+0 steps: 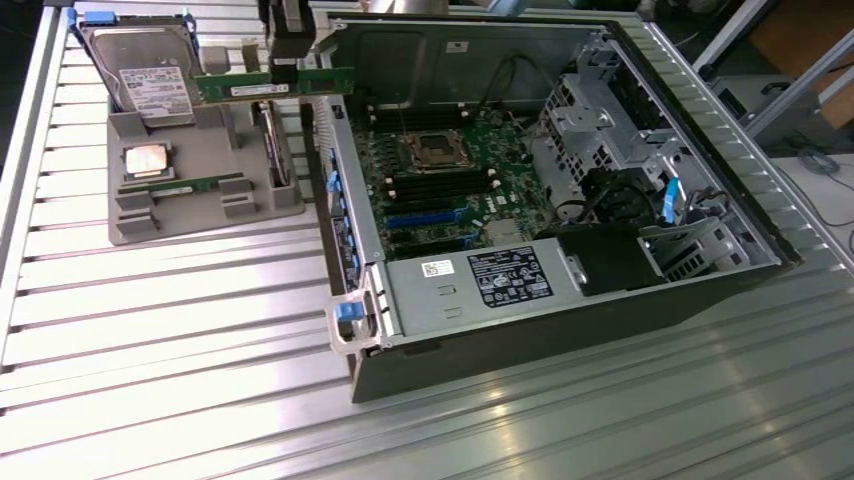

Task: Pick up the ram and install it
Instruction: 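Pick up the ram and move it above insertion slot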

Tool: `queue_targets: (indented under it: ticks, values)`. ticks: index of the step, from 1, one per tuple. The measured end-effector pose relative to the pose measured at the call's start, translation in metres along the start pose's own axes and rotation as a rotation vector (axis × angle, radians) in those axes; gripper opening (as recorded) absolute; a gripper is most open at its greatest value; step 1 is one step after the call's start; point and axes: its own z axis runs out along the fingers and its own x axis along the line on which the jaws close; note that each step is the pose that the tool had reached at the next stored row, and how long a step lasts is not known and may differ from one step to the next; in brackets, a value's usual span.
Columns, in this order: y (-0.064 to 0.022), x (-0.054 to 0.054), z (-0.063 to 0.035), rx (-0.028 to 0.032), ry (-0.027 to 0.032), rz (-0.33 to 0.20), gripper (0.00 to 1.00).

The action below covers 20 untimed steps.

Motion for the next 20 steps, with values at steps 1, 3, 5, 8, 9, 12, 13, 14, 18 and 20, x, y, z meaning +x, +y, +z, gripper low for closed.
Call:
queue_targets:
  ticks: [1,3,5,8,9,12,13,14,18,20]
  values:
    - [-0.0014,0.0,-0.0001,0.0,0.0,0.0,0.12]
    - [-0.0047,0.0,-0.0002,0.0,0.0,0.0,0.12]
    - [-0.0075,0.0,-0.0004,0.0,0.0001,0.0,0.12]
    - [-0.0127,0.001,-0.0006,0.0,0.0,0.0,0.12]
    - [-0.0135,0.001,-0.0006,0.0,0.0001,0.0,0.12]
    - [-0.018,0.001,-0.0008,0.0,0.0001,0.0,0.12]
    - [-0.019,0.001,-0.0009,0.0,0.0,0.0,0.12]
    - [-0.0214,0.001,-0.001,0.0,0.0001,0.0,0.12]
    - [-0.0287,0.002,-0.0013,0.0,0.0001,0.0,0.12]
    - [-0.033,0.002,-0.0015,-0.0001,0.0001,0.0,0.12]
